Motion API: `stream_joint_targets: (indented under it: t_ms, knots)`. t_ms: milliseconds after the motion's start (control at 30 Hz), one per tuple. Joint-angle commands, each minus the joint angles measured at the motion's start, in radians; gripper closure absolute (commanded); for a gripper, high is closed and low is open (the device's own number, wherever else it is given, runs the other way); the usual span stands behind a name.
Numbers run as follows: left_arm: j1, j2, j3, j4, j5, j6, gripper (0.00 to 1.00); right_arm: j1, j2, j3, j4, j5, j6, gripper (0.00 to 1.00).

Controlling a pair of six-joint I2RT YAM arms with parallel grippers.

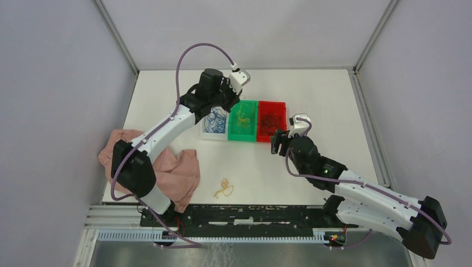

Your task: Untangle the cables

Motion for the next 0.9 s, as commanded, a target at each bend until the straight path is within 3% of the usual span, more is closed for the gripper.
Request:
stream_joint_targets:
  t_ms: [0, 167, 867]
  knots:
    - [-0.023, -0.052, 0.013, -0.03, -0.039, 0.018, 0.97, -0.005, -0.003, -0.006, 0.024, 0.003, 0.017, 0.3]
    - [-0.046, -0.004, 0.014, -0.032, -0.113, 0.056, 0.97, -0.006, 0.0, -0.007, 0.026, 0.002, 0.021, 0.3]
    - [-0.069, 0.291, 0.093, 0.065, -0.157, 0.162, 0.97, -0.028, 0.035, -0.007, 0.031, 0.023, 0.021, 0.31]
